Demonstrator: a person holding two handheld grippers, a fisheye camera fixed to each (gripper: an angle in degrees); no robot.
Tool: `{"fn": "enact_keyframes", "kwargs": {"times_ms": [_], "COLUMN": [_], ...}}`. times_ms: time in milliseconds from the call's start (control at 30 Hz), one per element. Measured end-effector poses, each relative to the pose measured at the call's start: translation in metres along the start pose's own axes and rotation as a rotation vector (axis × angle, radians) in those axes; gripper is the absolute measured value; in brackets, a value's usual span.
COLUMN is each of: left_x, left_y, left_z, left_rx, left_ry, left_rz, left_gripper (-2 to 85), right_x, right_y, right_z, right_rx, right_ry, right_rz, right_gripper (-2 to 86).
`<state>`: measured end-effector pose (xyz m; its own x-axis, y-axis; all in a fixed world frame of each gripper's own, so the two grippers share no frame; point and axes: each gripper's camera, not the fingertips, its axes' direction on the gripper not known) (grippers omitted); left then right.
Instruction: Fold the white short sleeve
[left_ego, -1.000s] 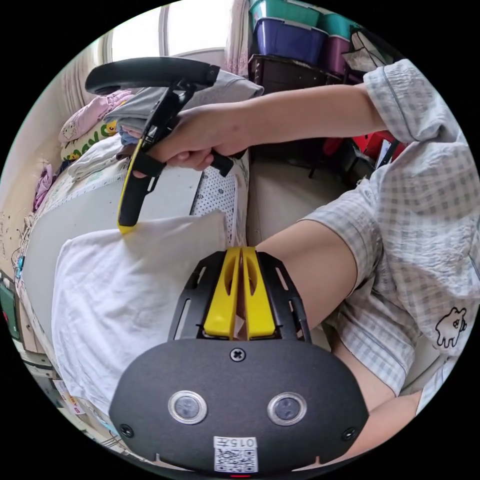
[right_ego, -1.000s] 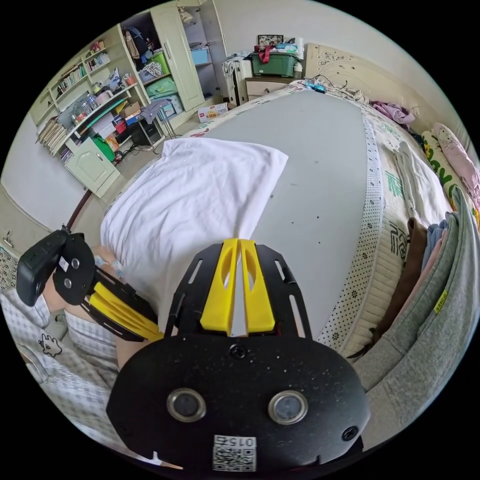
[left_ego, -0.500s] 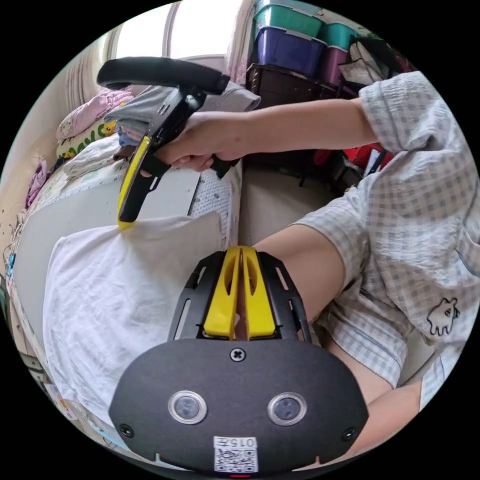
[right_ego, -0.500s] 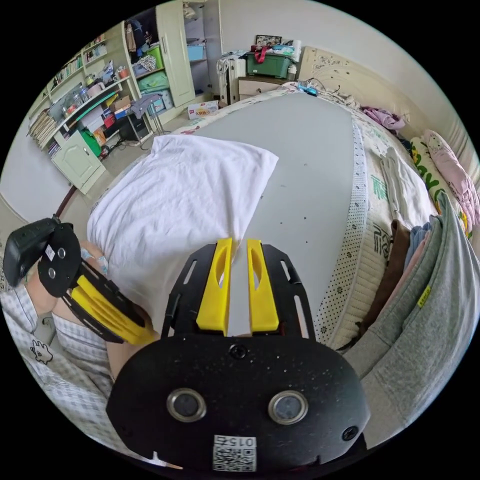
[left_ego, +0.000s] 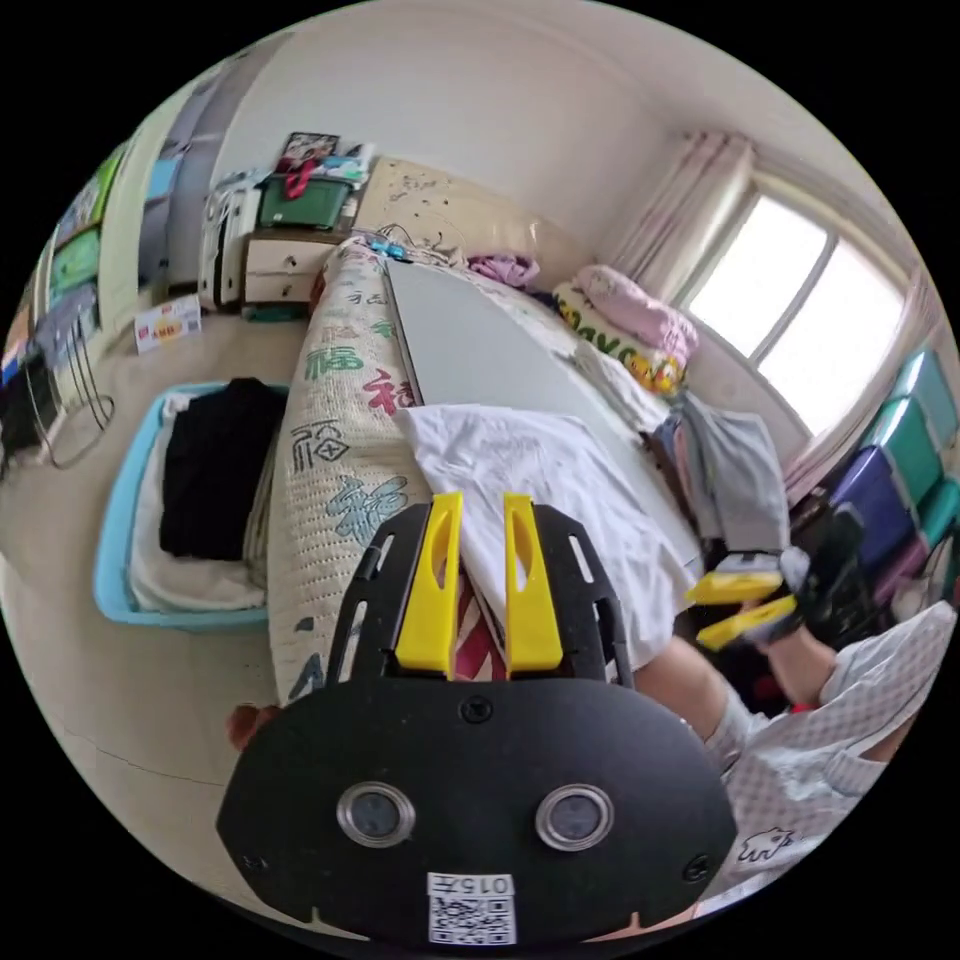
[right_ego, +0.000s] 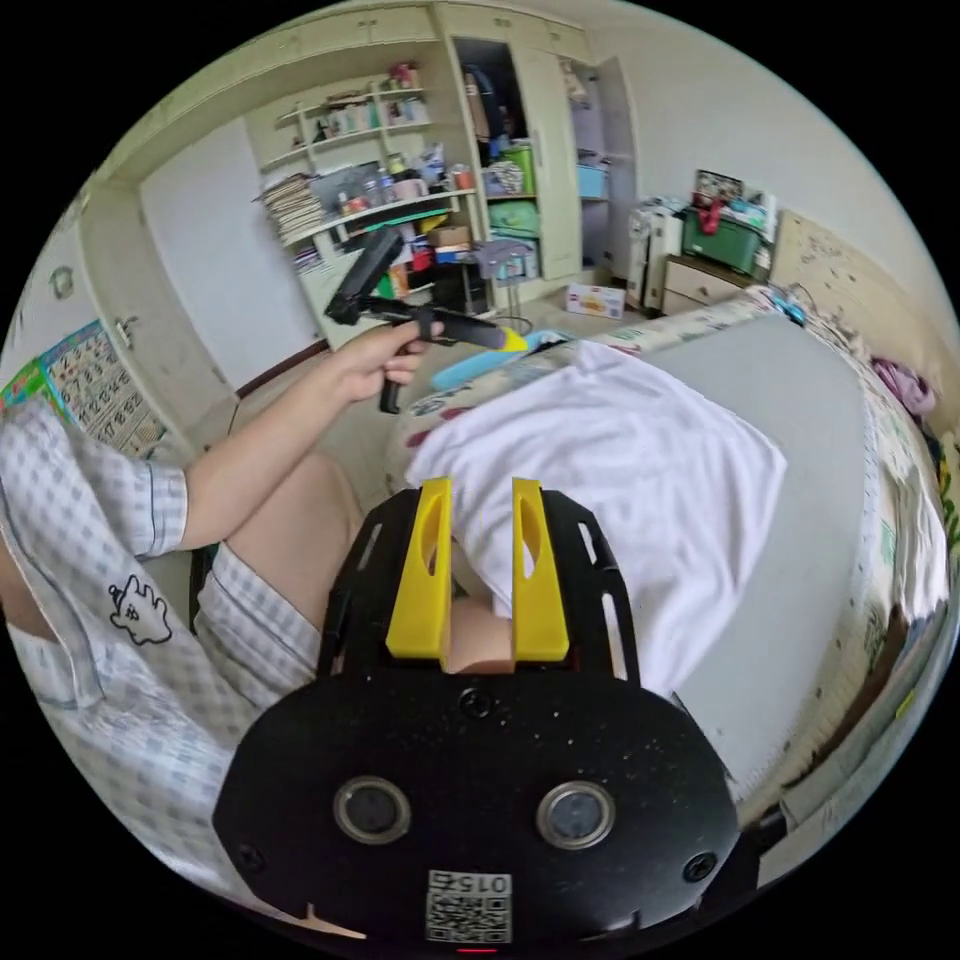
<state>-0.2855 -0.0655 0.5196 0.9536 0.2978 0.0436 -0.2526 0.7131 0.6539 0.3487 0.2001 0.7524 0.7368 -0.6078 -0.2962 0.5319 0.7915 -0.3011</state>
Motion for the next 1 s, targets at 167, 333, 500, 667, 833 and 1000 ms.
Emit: {"fn": "enact_keyframes", "kwargs": {"times_ms": [167, 333, 500, 667, 833, 1000], "left_x": [-0.051, -0.062, -0.074, -0.094, -0.122, -0.161], "left_y": [-0.003, -0.023, -0.052, -0.073, -0.084, -0.082], "left_z": [0.01, 0.038, 0.069, 0.085, 0.106, 0.095], "left_rx": [0.018, -0.032, -0.081, -0.07, -0.162, -0.098], "left_ry": [0.086, 0.039, -0.014, -0.094, -0.035, 0.107], "left_rz": [-0.106, -0.093, -0.059, -0.07, -0.111, -0.187], "left_gripper": [6.4, 8.4, 7.6, 5.6, 6.2, 12.2], "right_x": [-0.063, -0.077, -0.062, -0.034, 0.0, 0.098], "right_y": [-0.038, -0.052, -0.061, -0.067, -0.085, -0.095], "right_z": [0.082, 0.128, 0.127, 0.129, 0.097, 0.01], "right_rx": [-0.147, -0.237, -0.239, -0.241, -0.199, 0.044], "right_ry": [0.01, 0.173, 0.099, -0.023, -0.373, -0.357], "right_rz": [-0.105, -0.145, -0.082, -0.003, -0.005, 0.123], "right_gripper": [11.7, 5.1, -0.6, -0.7, 0.1, 7.2]}}
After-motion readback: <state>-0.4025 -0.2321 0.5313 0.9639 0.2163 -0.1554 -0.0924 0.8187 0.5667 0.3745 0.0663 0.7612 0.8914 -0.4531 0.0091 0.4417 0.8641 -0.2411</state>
